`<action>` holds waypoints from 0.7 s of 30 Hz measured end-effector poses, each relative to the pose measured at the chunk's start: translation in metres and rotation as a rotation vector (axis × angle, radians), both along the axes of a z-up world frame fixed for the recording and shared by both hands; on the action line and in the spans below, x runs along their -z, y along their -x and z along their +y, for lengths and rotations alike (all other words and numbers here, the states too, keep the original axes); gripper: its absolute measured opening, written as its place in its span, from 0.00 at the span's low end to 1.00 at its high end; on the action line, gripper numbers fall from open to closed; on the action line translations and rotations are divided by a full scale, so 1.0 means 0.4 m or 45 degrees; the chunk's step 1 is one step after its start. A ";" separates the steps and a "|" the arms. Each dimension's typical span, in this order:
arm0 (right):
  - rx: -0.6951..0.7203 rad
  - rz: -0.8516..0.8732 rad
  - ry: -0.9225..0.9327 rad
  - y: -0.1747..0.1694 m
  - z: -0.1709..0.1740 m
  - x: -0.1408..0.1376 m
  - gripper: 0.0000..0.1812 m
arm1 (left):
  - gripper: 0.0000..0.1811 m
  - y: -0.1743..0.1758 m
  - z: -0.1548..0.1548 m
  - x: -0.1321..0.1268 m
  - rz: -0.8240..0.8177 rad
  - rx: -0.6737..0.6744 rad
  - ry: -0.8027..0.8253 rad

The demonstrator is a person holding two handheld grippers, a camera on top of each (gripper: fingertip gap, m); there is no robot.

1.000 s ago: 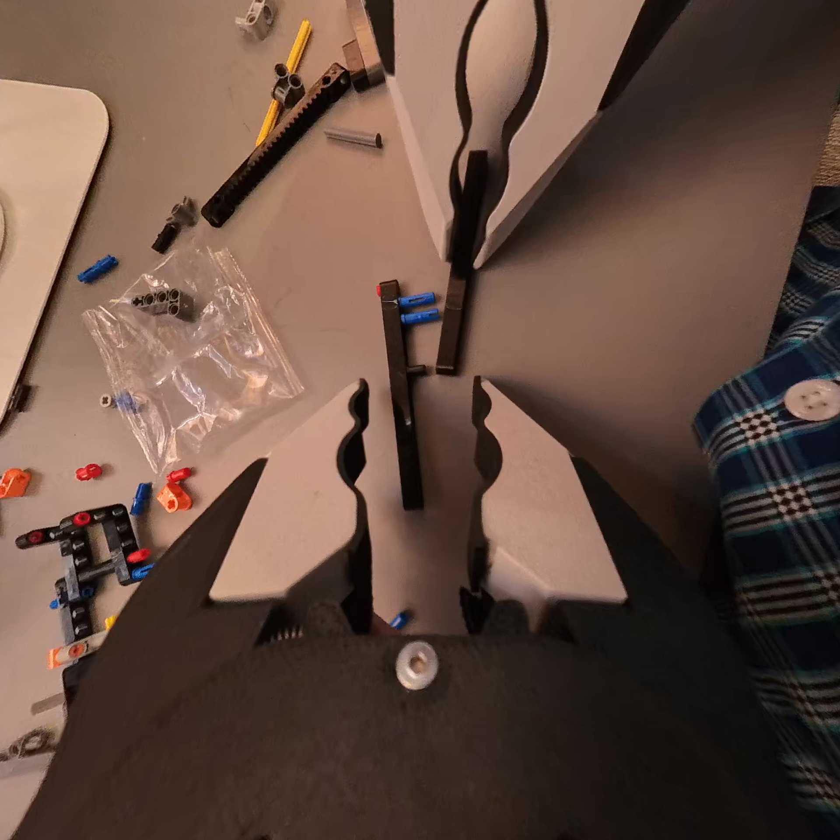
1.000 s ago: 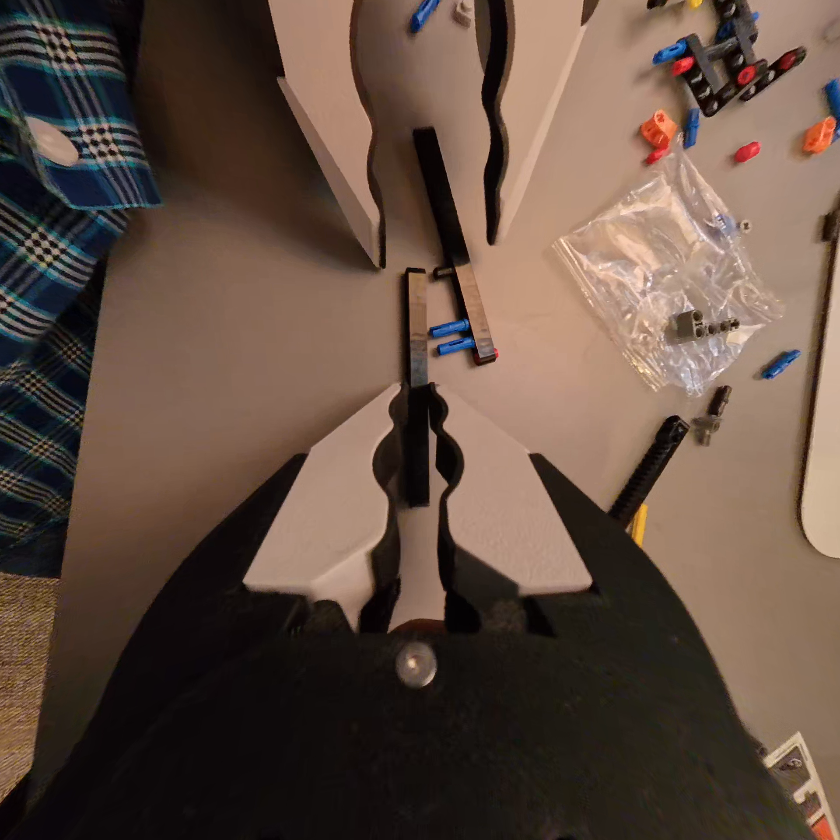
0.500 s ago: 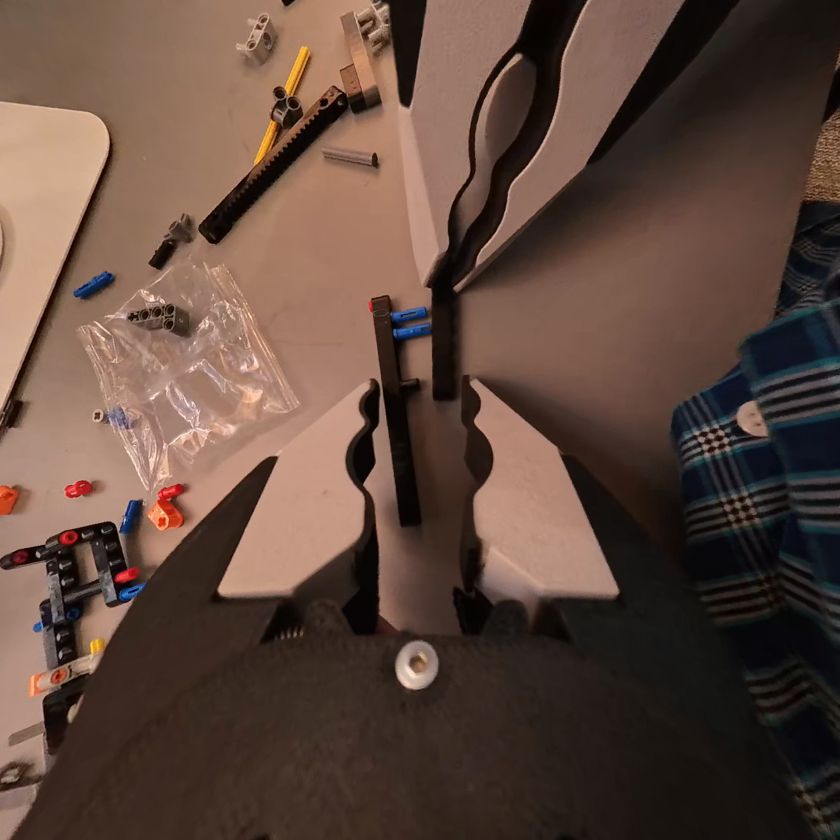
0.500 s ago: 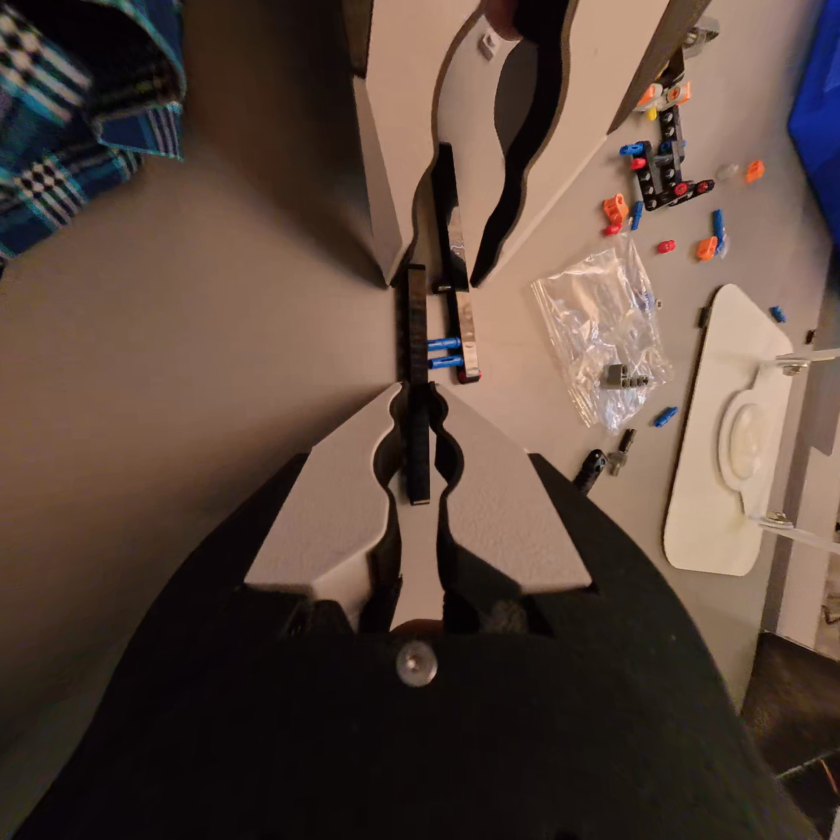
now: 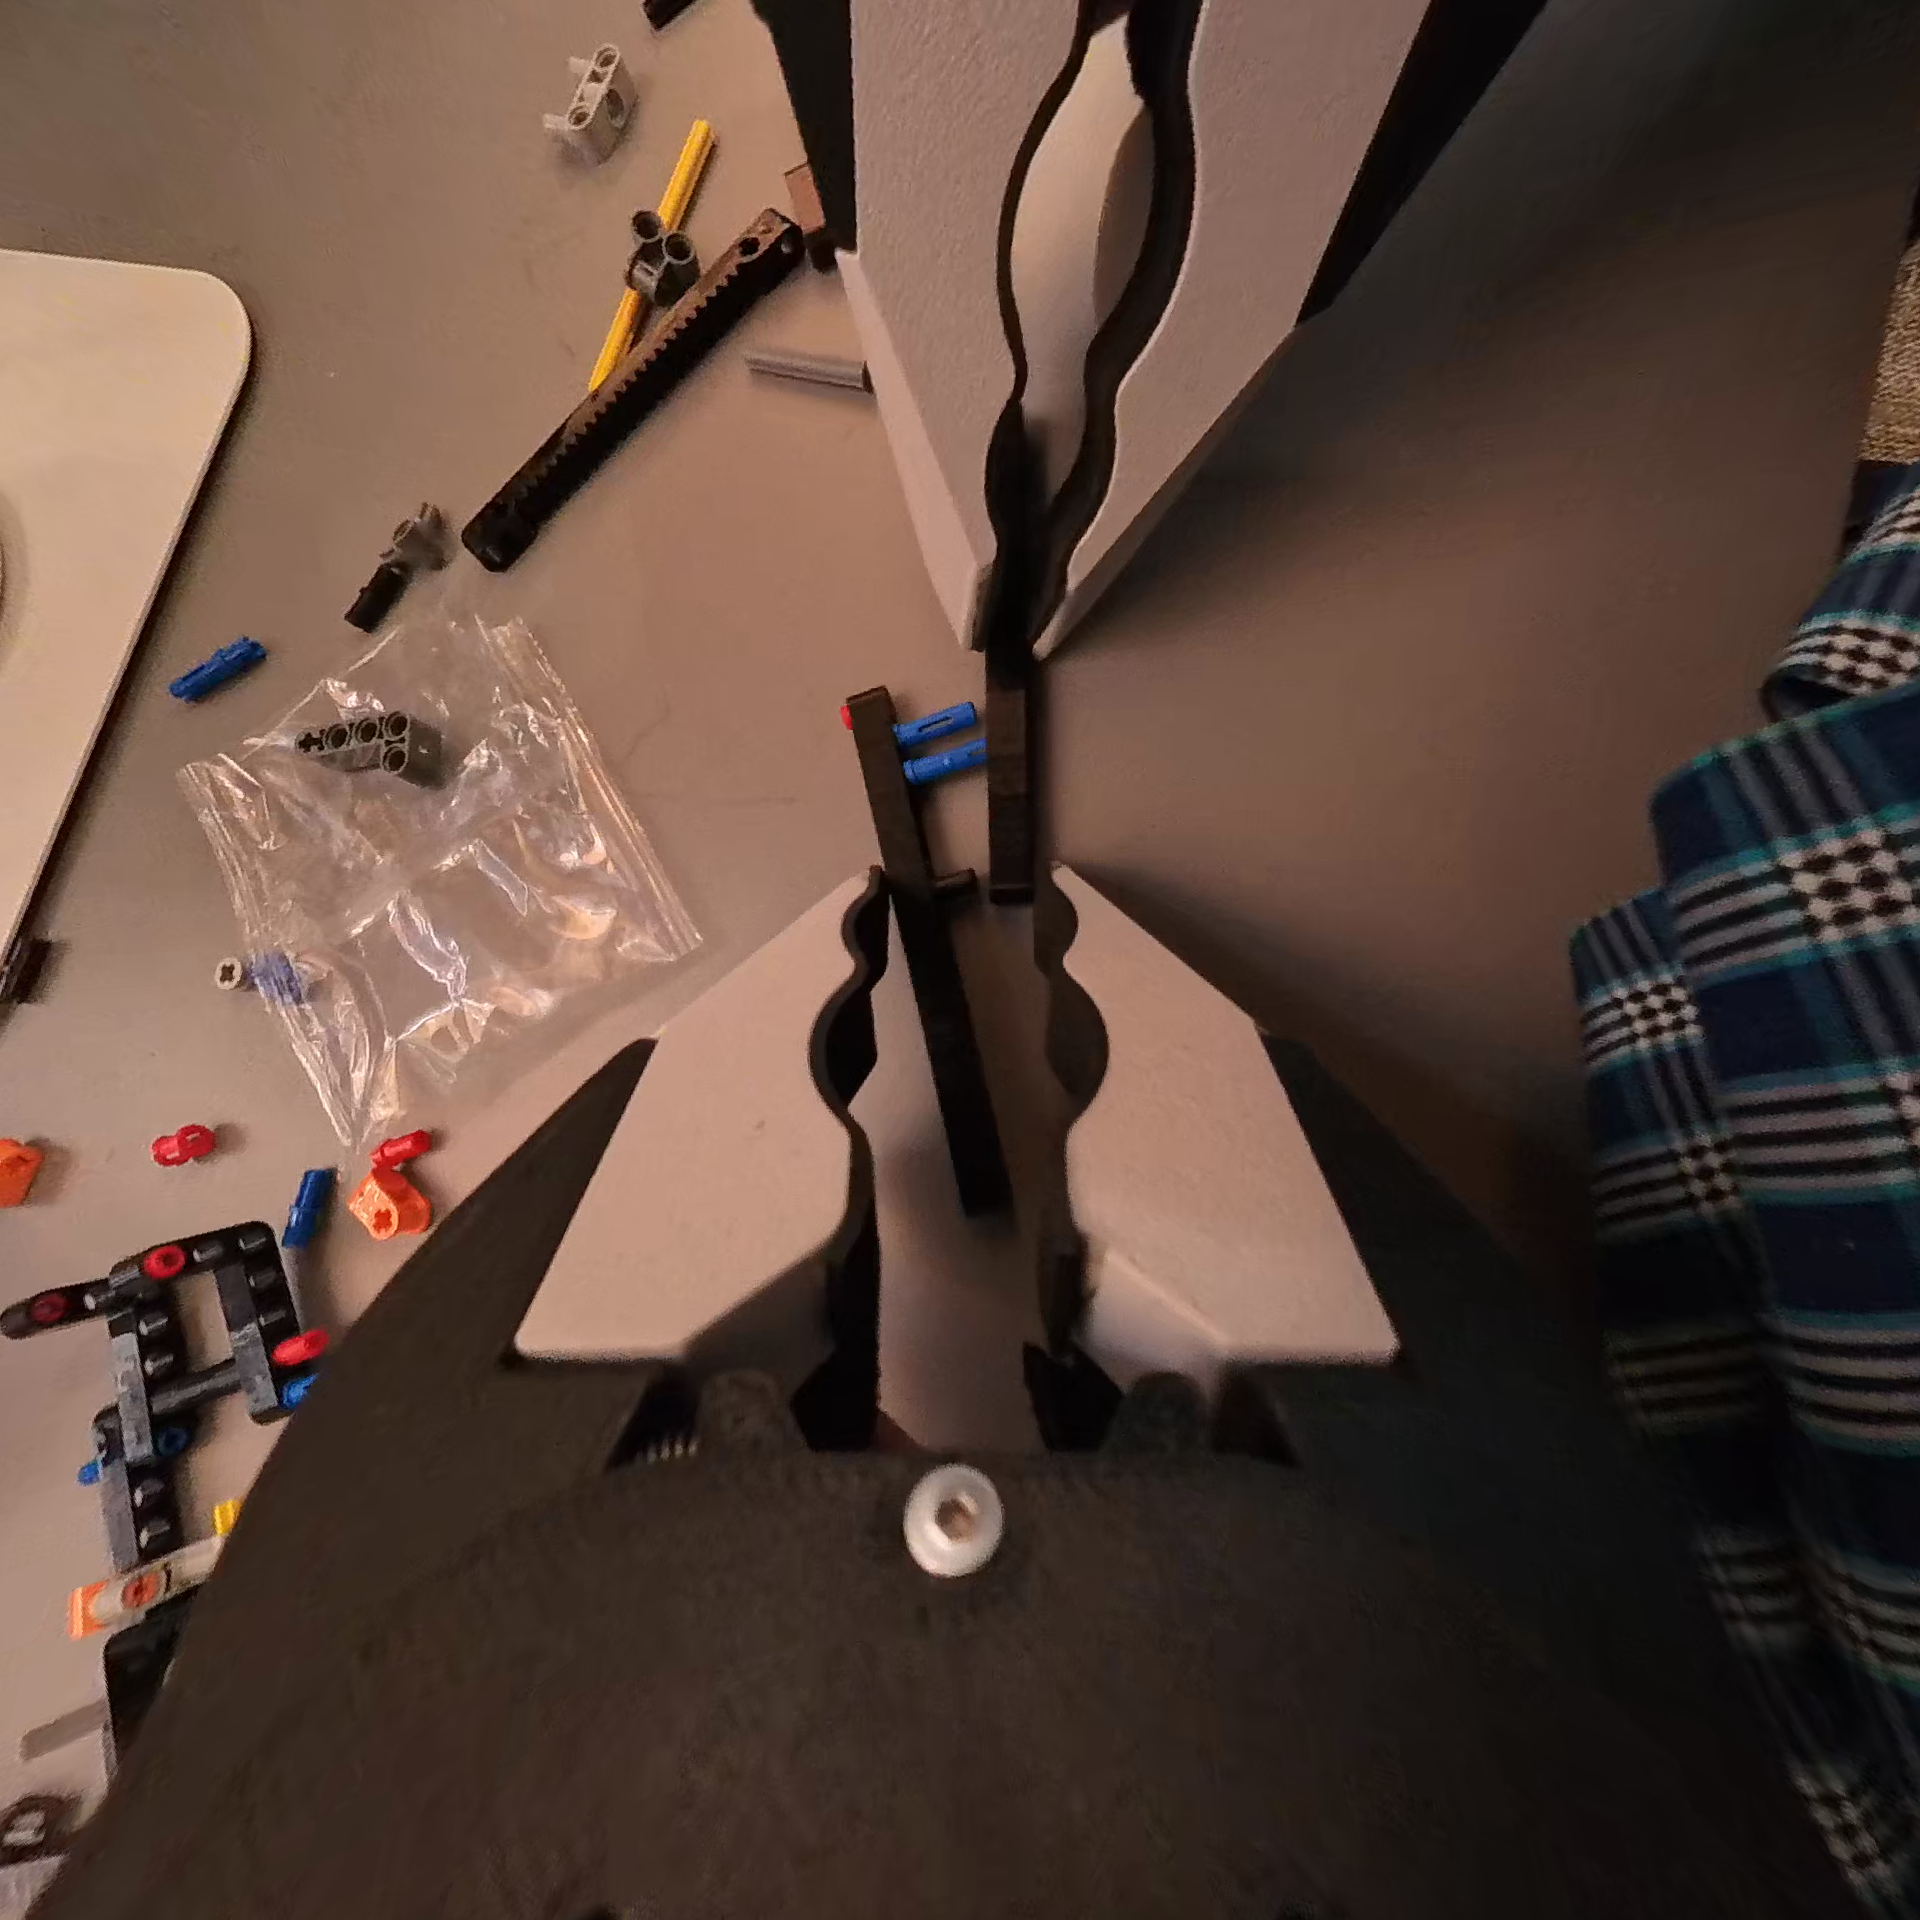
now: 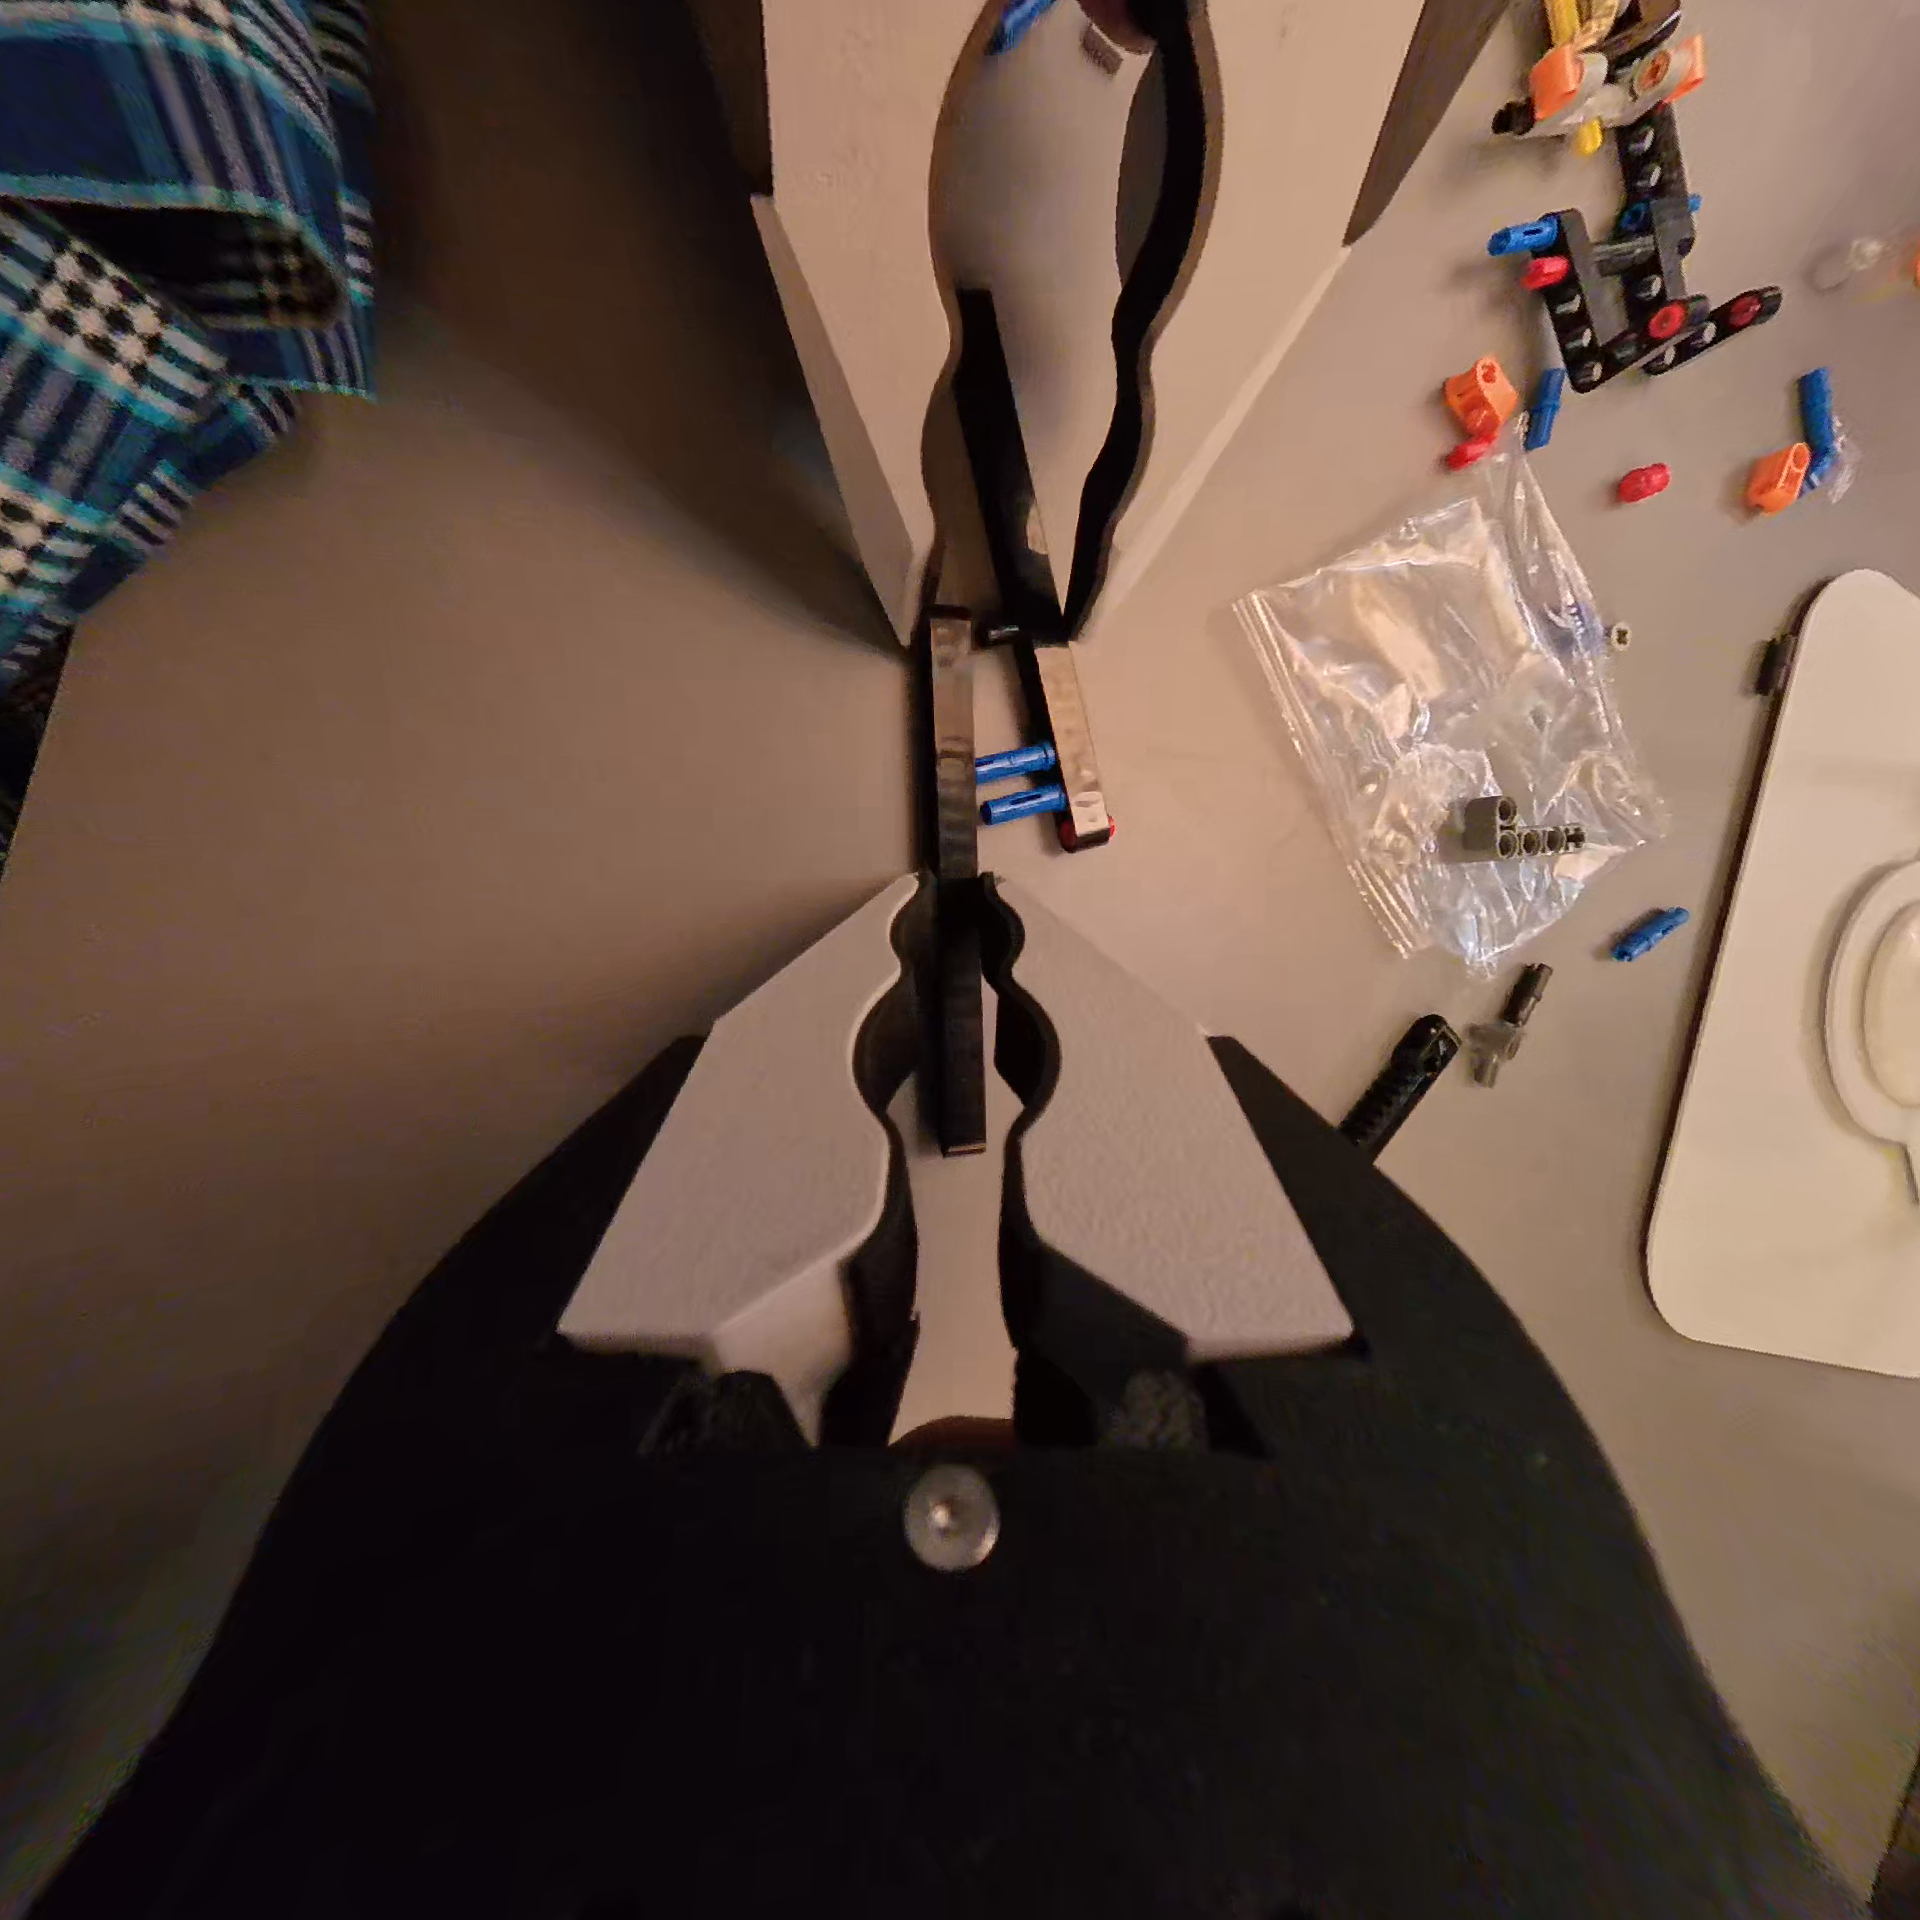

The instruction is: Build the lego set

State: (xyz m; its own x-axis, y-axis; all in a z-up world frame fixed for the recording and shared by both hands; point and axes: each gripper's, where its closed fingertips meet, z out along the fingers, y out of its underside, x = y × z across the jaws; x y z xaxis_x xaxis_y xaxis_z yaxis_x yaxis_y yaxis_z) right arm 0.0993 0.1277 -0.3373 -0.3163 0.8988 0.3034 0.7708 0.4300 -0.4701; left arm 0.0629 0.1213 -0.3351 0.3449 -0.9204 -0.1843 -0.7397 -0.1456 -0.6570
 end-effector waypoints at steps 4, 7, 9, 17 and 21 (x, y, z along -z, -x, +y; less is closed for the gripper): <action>0.010 -0.014 0.019 -0.003 0.004 0.001 0.03 | 0.12 -0.001 0.002 0.001 -0.003 0.005 -0.007; 0.012 -0.018 0.024 -0.003 0.003 0.001 0.03 | 0.12 -0.001 0.003 0.001 -0.009 0.005 -0.012; 0.009 -0.017 0.024 -0.002 0.002 0.001 0.03 | 0.12 0.000 0.002 0.001 -0.007 0.008 -0.014; -0.002 -0.030 0.021 0.000 0.007 0.002 0.03 | 0.12 0.000 0.000 0.001 0.016 0.045 -0.044; -0.006 -0.036 0.019 0.000 0.007 0.003 0.03 | 0.16 0.000 -0.002 -0.002 0.030 0.059 -0.042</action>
